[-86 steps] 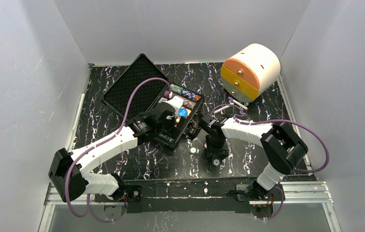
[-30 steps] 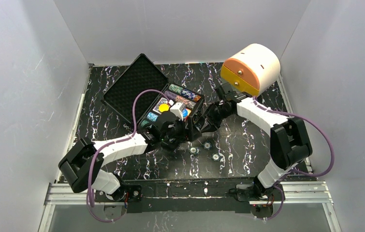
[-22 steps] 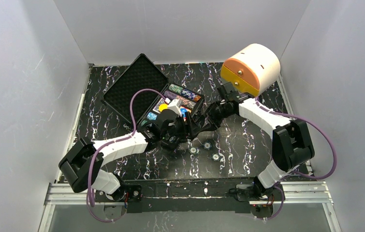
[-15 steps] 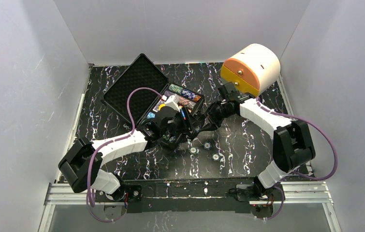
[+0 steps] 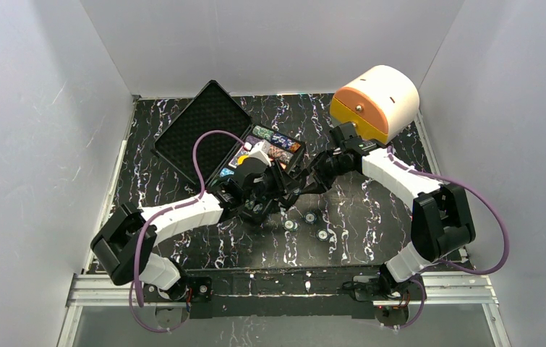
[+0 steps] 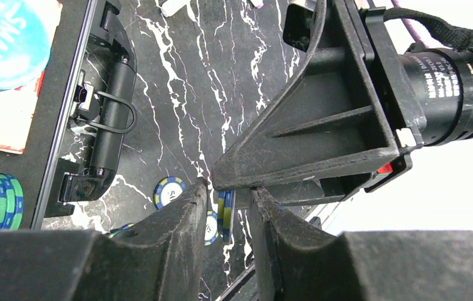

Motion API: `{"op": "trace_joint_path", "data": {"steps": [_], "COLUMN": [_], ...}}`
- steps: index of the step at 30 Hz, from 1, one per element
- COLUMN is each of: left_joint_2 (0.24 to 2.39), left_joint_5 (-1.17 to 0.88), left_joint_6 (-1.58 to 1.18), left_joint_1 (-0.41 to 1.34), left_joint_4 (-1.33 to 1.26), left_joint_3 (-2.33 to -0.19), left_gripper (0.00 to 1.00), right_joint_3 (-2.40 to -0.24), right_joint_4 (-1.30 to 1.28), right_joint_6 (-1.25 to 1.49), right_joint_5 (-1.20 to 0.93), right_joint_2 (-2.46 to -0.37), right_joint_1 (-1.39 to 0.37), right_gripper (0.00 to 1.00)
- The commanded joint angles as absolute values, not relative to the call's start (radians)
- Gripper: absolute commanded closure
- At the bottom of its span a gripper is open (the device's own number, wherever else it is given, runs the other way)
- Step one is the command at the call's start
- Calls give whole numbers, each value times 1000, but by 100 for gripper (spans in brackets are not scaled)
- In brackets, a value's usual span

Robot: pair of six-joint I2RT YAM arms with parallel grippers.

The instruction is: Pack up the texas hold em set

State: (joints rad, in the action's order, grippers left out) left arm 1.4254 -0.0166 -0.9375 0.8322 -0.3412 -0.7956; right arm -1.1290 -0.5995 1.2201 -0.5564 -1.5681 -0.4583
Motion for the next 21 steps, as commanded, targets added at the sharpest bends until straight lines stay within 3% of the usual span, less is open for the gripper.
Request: {"op": "trace_joint_path", "data": {"steps": [1, 3, 6, 9, 15, 21], "left_joint_2": [1438, 1441, 1444, 1438, 1411, 1321], "left_joint_5": [0, -27, -35, -29, 32, -33], "left_joint_6": [-930, -930, -929, -918, -826, -600], "left_joint_1": [821, 818, 817, 815, 815, 815], "left_joint_4": [-312, -318, -324, -334, -246, -112], "left_joint_3": [-843, -844, -844, -841, -843, -833], "left_gripper": [70, 71, 84, 100, 100, 100], "right_joint_3": [-1124, -1126, -1125, -1133, -1205, -1186], "right_joint_4": [-583, -581, -581, -589, -659, -668], "right_joint_6": [1241, 1240, 1239, 1225, 1143, 1033], "right_joint_5": [-586, -589, -587, -572, -444, -302], "right_joint_2": [-1526, -1528, -1526, -1528, -1508, -1424], "right_joint_1": [-457, -458, -458, -456, -456, -456], "right_gripper": [69, 69, 69, 59, 25, 18]}}
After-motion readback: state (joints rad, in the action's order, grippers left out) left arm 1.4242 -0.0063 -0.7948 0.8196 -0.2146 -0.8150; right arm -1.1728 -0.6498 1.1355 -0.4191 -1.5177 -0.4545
